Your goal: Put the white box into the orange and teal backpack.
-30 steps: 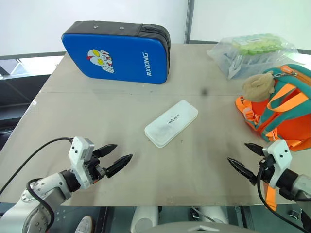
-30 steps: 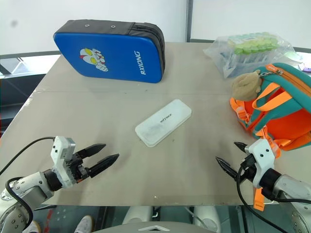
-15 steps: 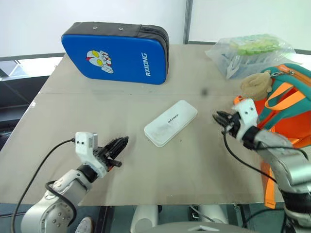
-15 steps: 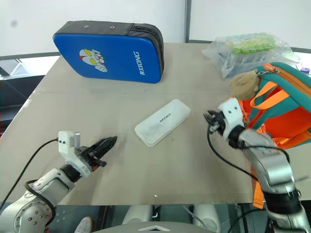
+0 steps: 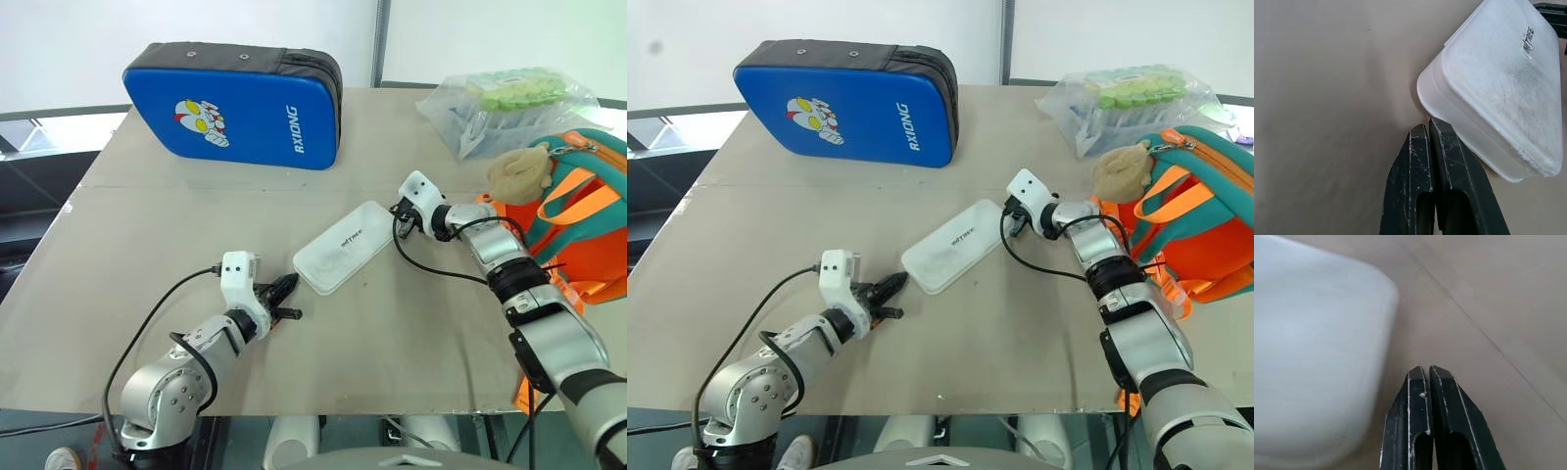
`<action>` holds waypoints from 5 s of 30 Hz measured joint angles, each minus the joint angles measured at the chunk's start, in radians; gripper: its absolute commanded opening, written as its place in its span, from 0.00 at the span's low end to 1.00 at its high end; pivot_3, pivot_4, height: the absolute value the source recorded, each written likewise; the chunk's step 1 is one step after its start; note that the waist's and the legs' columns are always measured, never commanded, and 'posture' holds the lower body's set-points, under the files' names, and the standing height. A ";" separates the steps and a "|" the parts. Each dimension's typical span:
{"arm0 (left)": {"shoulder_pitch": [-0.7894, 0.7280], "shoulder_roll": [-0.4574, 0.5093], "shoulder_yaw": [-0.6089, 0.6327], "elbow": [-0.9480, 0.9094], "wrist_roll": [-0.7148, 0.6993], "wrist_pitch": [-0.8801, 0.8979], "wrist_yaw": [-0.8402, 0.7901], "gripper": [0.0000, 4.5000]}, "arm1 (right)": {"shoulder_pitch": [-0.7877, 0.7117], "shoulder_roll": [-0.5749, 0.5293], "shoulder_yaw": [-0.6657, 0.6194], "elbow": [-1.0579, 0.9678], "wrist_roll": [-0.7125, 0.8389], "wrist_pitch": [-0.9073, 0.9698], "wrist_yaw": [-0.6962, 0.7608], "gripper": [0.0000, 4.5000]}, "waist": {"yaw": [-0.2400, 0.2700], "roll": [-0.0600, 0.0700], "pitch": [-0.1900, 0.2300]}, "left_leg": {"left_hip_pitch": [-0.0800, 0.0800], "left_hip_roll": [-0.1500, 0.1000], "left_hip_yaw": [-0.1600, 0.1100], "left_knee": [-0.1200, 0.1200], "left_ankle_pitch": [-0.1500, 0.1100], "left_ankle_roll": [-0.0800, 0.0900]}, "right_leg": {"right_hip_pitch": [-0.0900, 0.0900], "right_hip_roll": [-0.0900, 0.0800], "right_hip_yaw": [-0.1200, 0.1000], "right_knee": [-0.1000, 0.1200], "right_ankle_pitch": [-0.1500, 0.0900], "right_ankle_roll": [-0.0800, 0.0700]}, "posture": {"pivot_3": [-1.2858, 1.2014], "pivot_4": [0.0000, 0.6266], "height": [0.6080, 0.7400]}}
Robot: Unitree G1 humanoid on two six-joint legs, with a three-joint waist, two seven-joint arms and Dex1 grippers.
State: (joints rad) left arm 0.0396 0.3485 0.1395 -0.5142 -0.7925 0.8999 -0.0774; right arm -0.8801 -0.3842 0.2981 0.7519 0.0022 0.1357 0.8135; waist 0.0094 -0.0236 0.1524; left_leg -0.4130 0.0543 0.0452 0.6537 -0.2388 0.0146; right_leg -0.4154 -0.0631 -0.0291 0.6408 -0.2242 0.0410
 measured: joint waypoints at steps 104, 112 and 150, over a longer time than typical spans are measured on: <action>-0.335 -0.080 0.302 0.396 -0.367 0.382 -0.216 0.23 | 0.564 -0.263 -0.644 -0.979 0.564 0.550 -0.426 0.01 | -0.022 -0.006 0.004 | -0.001 -0.014 -0.013 -0.003 0.000 0.000 | -0.002 0.001 0.013 -0.002 -0.002 0.004 | 0.52 0.24 1.00; -0.332 -0.142 0.419 0.345 -0.425 0.184 -0.068 0.23 | 0.268 -0.263 -0.505 -0.926 0.692 0.564 -0.123 0.01 | -0.028 -0.005 0.010 | -0.001 -0.012 -0.017 -0.002 0.000 0.000 | -0.004 0.009 0.018 0.001 -0.001 0.003 | 0.52 0.24 1.00; -0.312 0.430 0.187 0.118 -0.121 -0.348 -0.892 0.23 | 0.193 -0.239 -0.367 -0.854 0.882 0.760 0.215 0.01 | 0.003 -0.007 0.016 | -0.002 -0.014 -0.023 -0.002 0.000 0.000 | -0.001 0.010 0.016 -0.002 -0.002 0.003 | 0.52 0.24 1.00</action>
State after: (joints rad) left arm -0.2726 0.7782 0.3266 -0.3962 -0.9137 0.5515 -0.9697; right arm -0.6872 -0.6231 -0.0685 -0.1019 0.8845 0.8958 1.0287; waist 0.0128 -0.0302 0.1684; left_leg -0.4155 0.0407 0.0223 0.6519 -0.2391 0.0142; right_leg -0.4161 -0.0533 -0.0130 0.6385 -0.2261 0.0440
